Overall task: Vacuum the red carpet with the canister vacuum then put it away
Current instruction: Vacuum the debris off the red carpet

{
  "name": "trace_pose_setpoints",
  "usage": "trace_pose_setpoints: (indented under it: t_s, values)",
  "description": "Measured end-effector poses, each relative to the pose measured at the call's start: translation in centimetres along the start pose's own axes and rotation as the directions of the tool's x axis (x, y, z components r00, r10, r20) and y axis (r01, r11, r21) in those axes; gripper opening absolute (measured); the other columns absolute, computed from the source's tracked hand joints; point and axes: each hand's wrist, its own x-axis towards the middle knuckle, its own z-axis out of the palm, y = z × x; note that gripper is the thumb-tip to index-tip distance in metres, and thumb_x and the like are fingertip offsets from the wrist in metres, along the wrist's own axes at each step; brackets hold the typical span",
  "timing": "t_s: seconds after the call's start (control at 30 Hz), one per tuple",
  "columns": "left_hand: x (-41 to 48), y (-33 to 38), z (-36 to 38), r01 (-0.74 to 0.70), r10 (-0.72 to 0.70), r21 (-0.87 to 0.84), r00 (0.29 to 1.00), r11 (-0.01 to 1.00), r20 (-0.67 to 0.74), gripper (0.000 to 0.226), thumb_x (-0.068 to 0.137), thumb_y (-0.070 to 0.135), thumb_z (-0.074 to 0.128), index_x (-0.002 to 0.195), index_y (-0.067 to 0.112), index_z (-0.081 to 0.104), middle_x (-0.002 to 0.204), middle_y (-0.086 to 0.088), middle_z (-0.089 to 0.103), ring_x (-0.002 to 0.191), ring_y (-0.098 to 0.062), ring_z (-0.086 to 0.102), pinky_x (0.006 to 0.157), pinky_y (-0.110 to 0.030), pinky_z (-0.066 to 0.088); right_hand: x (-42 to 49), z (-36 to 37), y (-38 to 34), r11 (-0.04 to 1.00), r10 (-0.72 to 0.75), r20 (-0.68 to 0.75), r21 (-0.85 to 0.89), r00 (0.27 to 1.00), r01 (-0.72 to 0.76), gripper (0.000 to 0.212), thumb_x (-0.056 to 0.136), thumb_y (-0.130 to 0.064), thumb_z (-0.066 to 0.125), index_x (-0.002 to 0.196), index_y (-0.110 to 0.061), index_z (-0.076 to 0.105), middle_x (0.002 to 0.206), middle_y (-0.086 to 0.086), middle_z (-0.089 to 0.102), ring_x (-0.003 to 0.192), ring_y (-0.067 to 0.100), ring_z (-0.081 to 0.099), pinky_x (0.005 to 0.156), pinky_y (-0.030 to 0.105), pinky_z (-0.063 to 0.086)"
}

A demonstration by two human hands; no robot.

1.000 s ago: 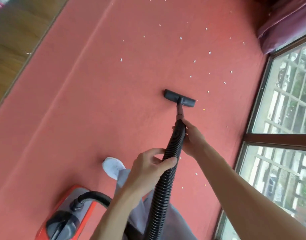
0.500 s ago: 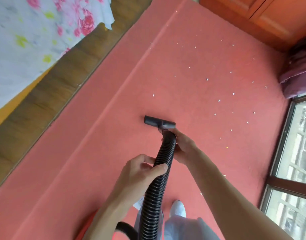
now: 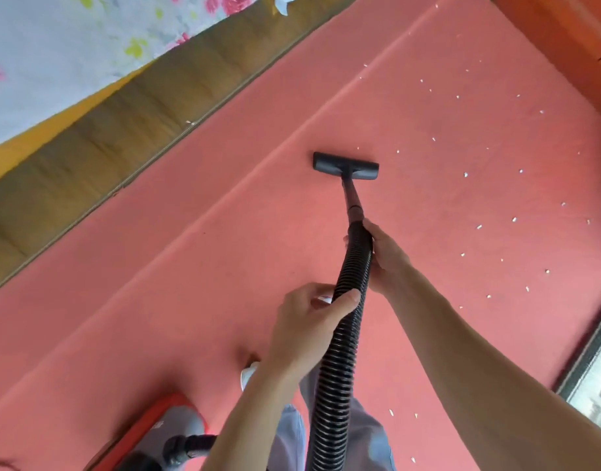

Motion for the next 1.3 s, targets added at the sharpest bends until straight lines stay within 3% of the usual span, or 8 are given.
trace_pose_setpoints:
  t_s: [0.2, 0.4, 0.53, 0.63, 0.73, 0.9, 1.07, 1.3]
  values:
    - [0.5, 3.0, 1.7, -0.047, 0.047, 0.006, 0.999, 0.999, 0.022, 0.021, 0.081, 0.031, 0.081, 0.099, 0.022, 0.076, 0.074, -0.008, 0.076, 0.062, -0.016, 0.070, 0.059, -0.025, 0.049, -1.1, 0.5, -4.1, 0.993, -0.049, -0.085, 0.101, 0.995, 0.057, 0.038, 0.090, -0.029, 0.066, 0.112, 0.000, 0.056, 0.084, 0.014, 0.062, 0.059, 0.018, 0.061, 0.047, 0.024, 0.052]
    - [0.2, 7.0, 0.5, -0.110, 0.063, 0.159, 0.959, 0.981, 0.276, 0.024, 0.072, 0.033, 0.087, 0.092, 0.026, 0.075, 0.074, -0.005, 0.072, 0.063, -0.013, 0.067, 0.055, -0.016, 0.044, -5.0, -2.6, -6.4, 0.980, 0.031, -0.018, 0.198, 0.999, -0.026, 0.044, 0.097, -0.033, 0.052, 0.124, 0.001, 0.052, 0.079, 0.013, 0.058, 0.054, 0.016, 0.058, 0.047, 0.022, 0.051]
    - [1.4, 7.6, 1.9, -0.075, -0.012, 0.237, 0.938, 0.969, 0.347, 0.022, 0.074, 0.028, 0.087, 0.089, 0.022, 0.074, 0.081, -0.009, 0.075, 0.071, -0.019, 0.073, 0.058, -0.021, 0.050, -4.7, -4.3, -7.1, 0.970, 0.066, -0.024, 0.237, 0.998, -0.058, 0.032, 0.099, -0.031, 0.049, 0.113, -0.002, 0.052, 0.079, 0.013, 0.057, 0.054, 0.015, 0.058, 0.046, 0.021, 0.052]
    - [2.6, 6.4, 3.8, -0.075, 0.010, 0.271, 0.972, 0.960, 0.234, 0.018, 0.078, 0.031, 0.083, 0.092, 0.023, 0.076, 0.079, -0.006, 0.077, 0.070, -0.017, 0.074, 0.054, -0.022, 0.051, -2.7, -4.5, -7.3, 0.975, 0.070, -0.070, 0.215, 0.995, -0.053, 0.031, 0.100, -0.028, 0.050, 0.113, -0.001, 0.052, 0.083, 0.014, 0.058, 0.064, 0.017, 0.057, 0.047, 0.021, 0.053]
    - [3.1, 5.4, 5.5, -0.082, 0.043, 0.276, 0.989, 0.958, 0.142, 0.022, 0.076, 0.044, 0.076, 0.092, 0.029, 0.079, 0.077, -0.008, 0.076, 0.074, -0.026, 0.074, 0.068, -0.033, 0.057, -1.7, -4.3, -8.2, 0.975, 0.088, -0.076, 0.213, 0.993, -0.070, 0.030, 0.098, -0.029, 0.054, 0.111, -0.002, 0.055, 0.085, 0.012, 0.060, 0.069, 0.017, 0.058, 0.047, 0.021, 0.053]
    - [0.1, 9.2, 5.1, -0.153, 0.077, 0.217, 0.943, 0.964, 0.325, 0.020, 0.090, 0.038, 0.069, 0.082, 0.020, 0.075, 0.068, -0.001, 0.062, 0.064, -0.018, 0.060, 0.064, -0.029, 0.049, -7.2, -3.5, -12.1, 0.962, -0.003, 0.027, 0.272, 1.000, -0.004, 0.031, 0.098, -0.031, 0.051, 0.106, -0.002, 0.057, 0.084, 0.011, 0.055, 0.071, 0.018, 0.055, 0.060, 0.028, 0.052]
    - [-6.6, 11.7, 2.3, -0.148, 0.039, 0.195, 0.878, 0.970, 0.476, 0.019, 0.093, 0.029, 0.069, 0.109, 0.020, 0.077, 0.086, -0.012, 0.060, 0.077, -0.026, 0.065, 0.084, -0.051, 0.059, -16.2, -3.9, -11.3, 0.936, -0.066, 0.052, 0.349, 0.996, 0.044, 0.038, 0.099, -0.027, 0.050, 0.124, 0.002, 0.051, 0.080, 0.011, 0.054, 0.066, 0.019, 0.053, 0.054, 0.028, 0.053]
    - [-17.5, 12.2, 0.6, -0.258, 0.085, 0.267, 0.847, 0.928, 0.524, 0.024, 0.095, 0.023, 0.067, 0.119, 0.024, 0.074, 0.084, -0.012, 0.065, 0.077, -0.028, 0.064, 0.089, -0.061, 0.052, -29.0, -5.6, -7.9, 0.899, -0.171, -0.031, 0.403, 0.985, 0.169, 0.027, 0.097, -0.029, 0.055, 0.099, -0.002, 0.051, 0.080, 0.012, 0.049, 0.071, 0.024, 0.052, 0.064, 0.038, 0.046]
